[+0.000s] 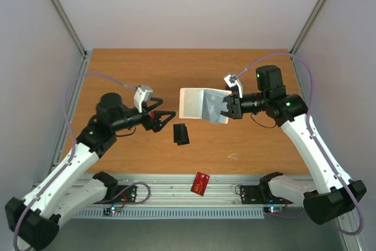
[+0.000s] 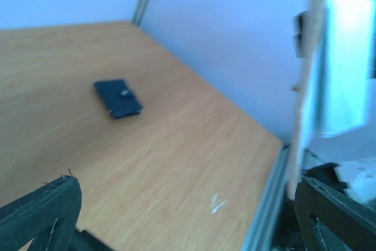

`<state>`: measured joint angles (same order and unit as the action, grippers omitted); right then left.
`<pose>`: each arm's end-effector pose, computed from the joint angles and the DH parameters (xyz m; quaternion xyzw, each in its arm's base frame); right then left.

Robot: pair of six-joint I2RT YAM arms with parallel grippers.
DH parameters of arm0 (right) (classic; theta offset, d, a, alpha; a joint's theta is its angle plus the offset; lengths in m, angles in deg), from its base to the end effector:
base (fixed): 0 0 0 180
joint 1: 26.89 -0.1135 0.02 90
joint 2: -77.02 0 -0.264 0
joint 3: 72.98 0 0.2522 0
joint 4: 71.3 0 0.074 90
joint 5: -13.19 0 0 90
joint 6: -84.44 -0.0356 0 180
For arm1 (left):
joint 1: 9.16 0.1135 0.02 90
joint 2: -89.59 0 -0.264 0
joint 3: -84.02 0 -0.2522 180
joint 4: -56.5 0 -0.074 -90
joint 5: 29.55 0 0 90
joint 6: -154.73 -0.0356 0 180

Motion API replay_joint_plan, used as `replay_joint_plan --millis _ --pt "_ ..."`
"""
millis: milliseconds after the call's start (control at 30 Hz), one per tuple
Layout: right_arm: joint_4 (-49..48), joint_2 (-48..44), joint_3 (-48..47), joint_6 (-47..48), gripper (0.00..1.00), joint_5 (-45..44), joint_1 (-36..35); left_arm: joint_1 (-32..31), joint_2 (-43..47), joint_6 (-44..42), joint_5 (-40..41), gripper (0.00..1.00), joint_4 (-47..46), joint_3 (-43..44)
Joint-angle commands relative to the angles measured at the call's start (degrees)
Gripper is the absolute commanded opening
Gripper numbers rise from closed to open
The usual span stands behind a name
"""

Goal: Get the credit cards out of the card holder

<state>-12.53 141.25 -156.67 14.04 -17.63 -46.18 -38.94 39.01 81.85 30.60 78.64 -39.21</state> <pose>0.1922 0.0997 0.3768 -0.4609 0.6707 0.4453 0.3734 0.1682 -0.1167 0.3158 0.2392 0.7496 -0.4202 0.4520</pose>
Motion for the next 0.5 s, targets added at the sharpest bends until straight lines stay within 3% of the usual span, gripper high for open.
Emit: replay_joint_plan --millis 0,100,267,467 --pt "0.4 2.0 -4.9 2.5 0.04 8.2 0.1 5.2 4.1 -6.0 -24.1 0.99 -0.4 2.2" --pt "0.7 3.3 -7.5 3.6 0.04 9.0 0.1 7.0 6.1 -3.9 -28.0 0.99 -5.1 1.1" --pt "-0.9 6.2 -10.1 4.4 0.03 12.5 -1.0 6.4 3.6 3.4 -16.6 0.99 -13.7 1.5" --pt "-2.9 6.7 -10.3 4.1 0.03 9.1 -4.4 0.7 -0.9 0.4 -18.0 1.00 -14.3 5.8"
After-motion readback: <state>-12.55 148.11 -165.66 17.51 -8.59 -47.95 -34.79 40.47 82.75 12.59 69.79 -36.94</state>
